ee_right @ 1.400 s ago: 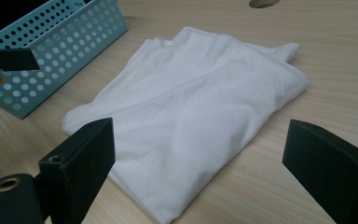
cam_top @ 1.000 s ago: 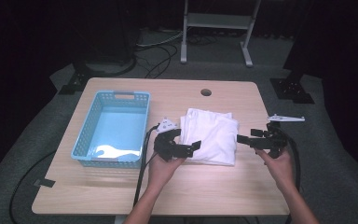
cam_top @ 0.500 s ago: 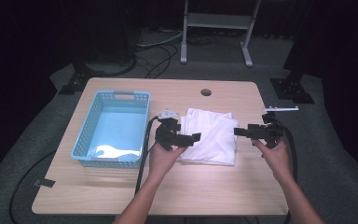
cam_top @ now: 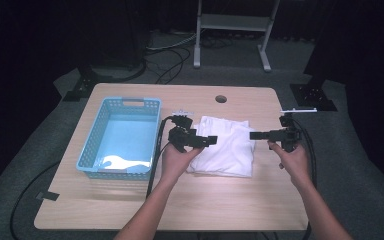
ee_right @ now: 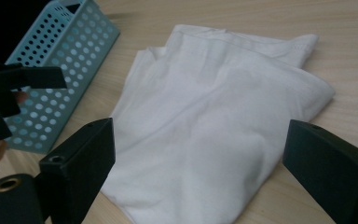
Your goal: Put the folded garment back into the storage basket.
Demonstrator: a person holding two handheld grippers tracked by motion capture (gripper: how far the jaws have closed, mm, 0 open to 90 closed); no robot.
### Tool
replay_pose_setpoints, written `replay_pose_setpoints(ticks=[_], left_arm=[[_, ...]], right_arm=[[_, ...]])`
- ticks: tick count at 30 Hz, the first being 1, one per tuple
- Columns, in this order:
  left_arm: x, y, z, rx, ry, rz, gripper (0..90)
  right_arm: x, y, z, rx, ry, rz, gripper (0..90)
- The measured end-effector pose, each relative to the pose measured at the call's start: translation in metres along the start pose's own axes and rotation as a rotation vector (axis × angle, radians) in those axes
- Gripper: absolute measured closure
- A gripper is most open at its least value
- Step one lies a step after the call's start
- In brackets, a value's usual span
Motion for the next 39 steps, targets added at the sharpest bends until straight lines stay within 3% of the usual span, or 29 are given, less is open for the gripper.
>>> replay_pose_setpoints(ticks=[15, 25, 39], left_arm=[[0.008, -0.010, 0.016, 0.070, 0.050, 0.008, 5.5], [0.024, -0.025, 0.007, 0.120, 0.133, 0.005, 5.6], [0.045, -0.037, -0.005, 0.183, 0.228, 0.053, 6.0]], right_arm=[[0.005, -0.007, 0.017, 0.077, -0.032, -0.023, 9.3], [-0.005, -0.019, 0.015, 0.106, -0.072, -0.043, 9.3], [-0.017, -0.033, 0.014, 0.143, -0.118, -0.089, 9.3]])
Point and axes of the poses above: each handheld gripper's, and its own axes: y roughly backward along the jaws, z roughly out of its top, x roughly to its left, the point moved 3 cm from there along -y, roughly forward along the jaws, and after that the axes turned 11 degrees about -y, right-handed, at the moved point
